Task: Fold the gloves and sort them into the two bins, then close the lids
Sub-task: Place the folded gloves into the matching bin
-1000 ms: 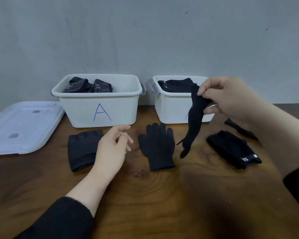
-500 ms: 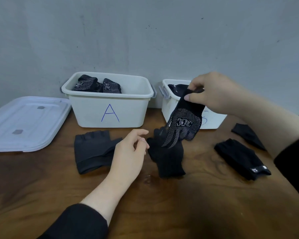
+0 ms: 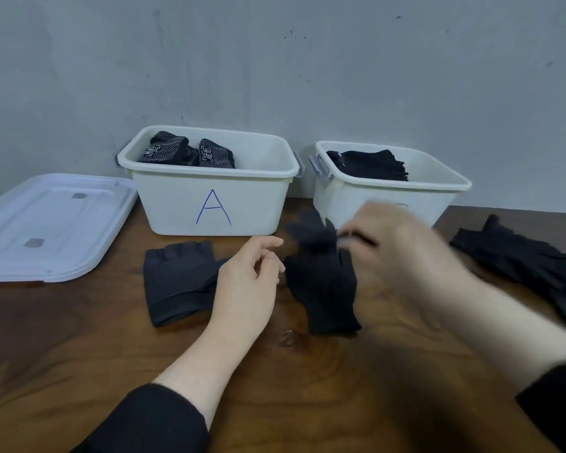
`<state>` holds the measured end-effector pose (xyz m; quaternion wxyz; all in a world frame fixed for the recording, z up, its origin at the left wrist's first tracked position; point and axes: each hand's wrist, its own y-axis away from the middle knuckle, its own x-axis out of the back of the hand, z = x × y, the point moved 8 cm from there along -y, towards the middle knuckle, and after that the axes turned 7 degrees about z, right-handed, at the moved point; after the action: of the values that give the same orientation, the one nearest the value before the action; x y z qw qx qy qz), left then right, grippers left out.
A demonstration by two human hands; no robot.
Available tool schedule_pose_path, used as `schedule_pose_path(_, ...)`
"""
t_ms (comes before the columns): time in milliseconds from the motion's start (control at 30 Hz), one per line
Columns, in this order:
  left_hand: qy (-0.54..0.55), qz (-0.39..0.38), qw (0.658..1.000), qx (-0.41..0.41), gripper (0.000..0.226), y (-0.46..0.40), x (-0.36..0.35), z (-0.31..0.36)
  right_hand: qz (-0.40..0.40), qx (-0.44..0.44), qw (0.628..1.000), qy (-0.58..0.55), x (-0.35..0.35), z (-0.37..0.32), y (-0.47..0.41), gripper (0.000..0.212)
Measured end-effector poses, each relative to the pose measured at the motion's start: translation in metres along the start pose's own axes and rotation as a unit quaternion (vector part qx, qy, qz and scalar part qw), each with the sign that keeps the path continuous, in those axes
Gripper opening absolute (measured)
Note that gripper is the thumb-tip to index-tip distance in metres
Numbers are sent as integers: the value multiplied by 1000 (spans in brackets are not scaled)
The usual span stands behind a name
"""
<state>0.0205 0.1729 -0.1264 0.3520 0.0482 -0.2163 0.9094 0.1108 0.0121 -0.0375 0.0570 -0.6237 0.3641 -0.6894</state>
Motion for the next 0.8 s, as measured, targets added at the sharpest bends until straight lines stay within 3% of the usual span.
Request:
schedule_pose_path(100, -28, -7, 1000, -7, 24, 1, -2, -1, -117, -36, 991, -46, -48, -11, 72, 46)
schedule_pose_path(233, -137, -61, 988, -35, 23, 5, -19, -7, 39, -244, 959, -141, -37, 26, 102, 31)
schedule_pose_path(300, -189, -88, 976, -71, 25, 9, -28, -5, 17, -315, 941, -122, -48, 41, 105, 33)
schedule_pose_path(400, -239, -143, 954, -109, 32, 16, -42, 0, -77, -326, 938, -89, -73, 37, 110, 49)
schedule_pose_path(500, -267, -165, 939, -140, 34, 20, -49, 4, -109, -297, 946, -74, -84, 21, 103, 51)
schedule_pose_path(700, -355, -219, 896, -151, 34, 24, -58, -10, -108, -269, 951, -105, -85, 14, 99, 47)
schedule_pose_path(800, -387, -200, 886, -160, 35, 27, -58, -8, -54, -280, 946, -154, -62, 22, 104, 42)
